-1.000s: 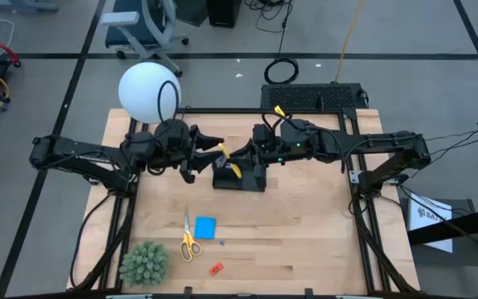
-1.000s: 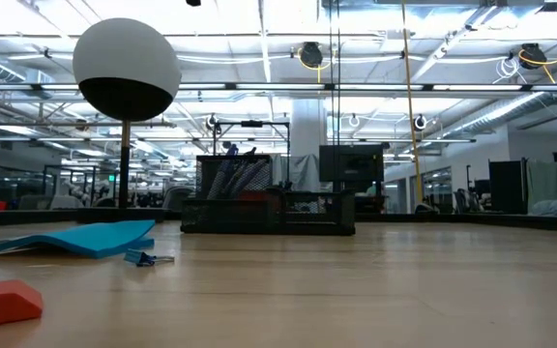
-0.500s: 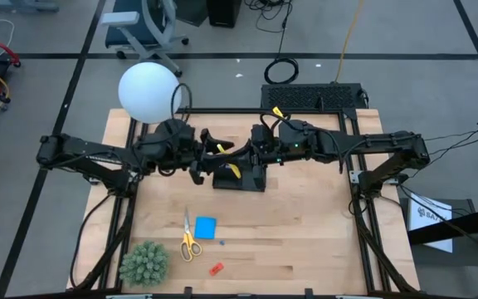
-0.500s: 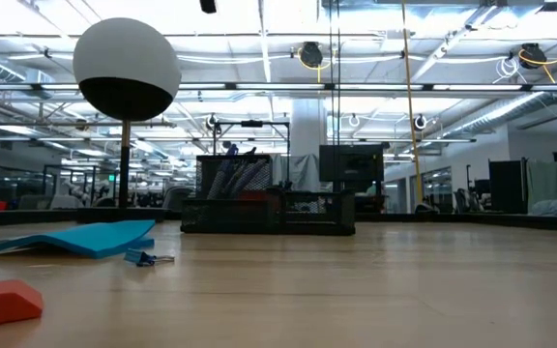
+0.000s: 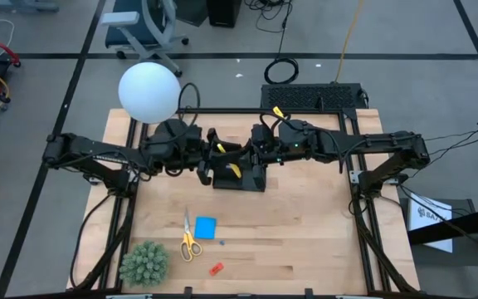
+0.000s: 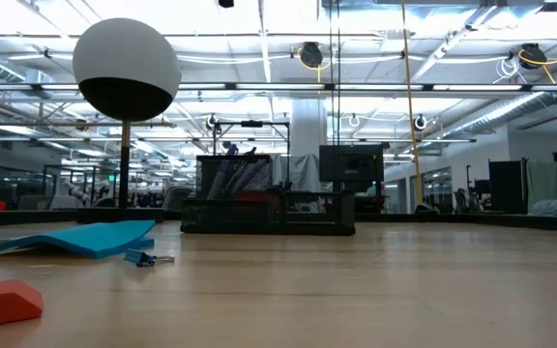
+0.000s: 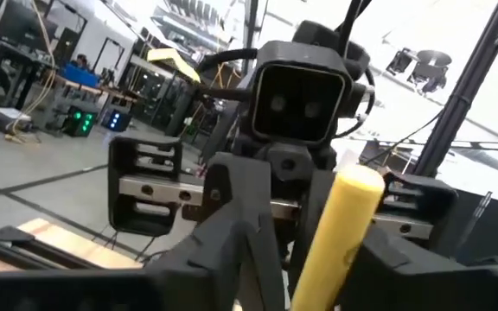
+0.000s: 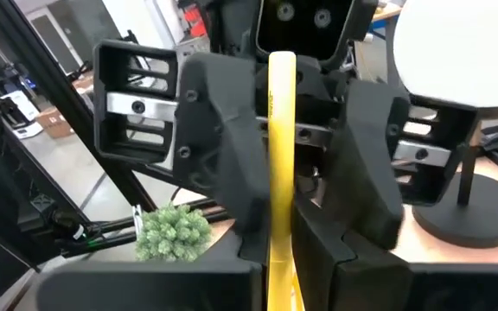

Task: Pick and place office supplies into organizer
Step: Put the yellow pen into the black desk organizer

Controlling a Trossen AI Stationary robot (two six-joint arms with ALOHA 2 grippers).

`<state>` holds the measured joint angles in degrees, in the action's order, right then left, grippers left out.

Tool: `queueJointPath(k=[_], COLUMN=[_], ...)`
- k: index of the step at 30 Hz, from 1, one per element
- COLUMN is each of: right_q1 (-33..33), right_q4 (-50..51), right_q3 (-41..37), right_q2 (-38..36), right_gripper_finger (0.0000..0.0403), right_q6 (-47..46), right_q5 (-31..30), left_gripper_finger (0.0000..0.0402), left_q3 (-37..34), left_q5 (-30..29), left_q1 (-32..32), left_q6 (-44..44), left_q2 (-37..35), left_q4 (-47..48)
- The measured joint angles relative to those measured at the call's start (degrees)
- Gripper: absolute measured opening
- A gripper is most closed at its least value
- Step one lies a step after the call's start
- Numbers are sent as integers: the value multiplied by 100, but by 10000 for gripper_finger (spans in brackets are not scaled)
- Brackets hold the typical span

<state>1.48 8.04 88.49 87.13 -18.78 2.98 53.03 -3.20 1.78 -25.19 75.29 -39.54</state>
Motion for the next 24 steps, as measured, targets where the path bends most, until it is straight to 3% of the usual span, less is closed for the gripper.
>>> queueJointPath(k=[7,17,24], right_q1=[0,7,6], right_q4=[-6,36,74], right_q3=[0,2,2], right_q2=[0,0,0], right_gripper_finger=[22,24,58], right_q6=[-52,-174,-154], right_q5=[2,13,17], left_gripper_finger=[19,15,15], left_q3=[-3,-3,-6], left_q5=[11,17,26], left_q1=[2,0,-15], left_q6=[379,535,559], left_q2=[-7,-7,-7], left_q4=[-124,-121,-124])
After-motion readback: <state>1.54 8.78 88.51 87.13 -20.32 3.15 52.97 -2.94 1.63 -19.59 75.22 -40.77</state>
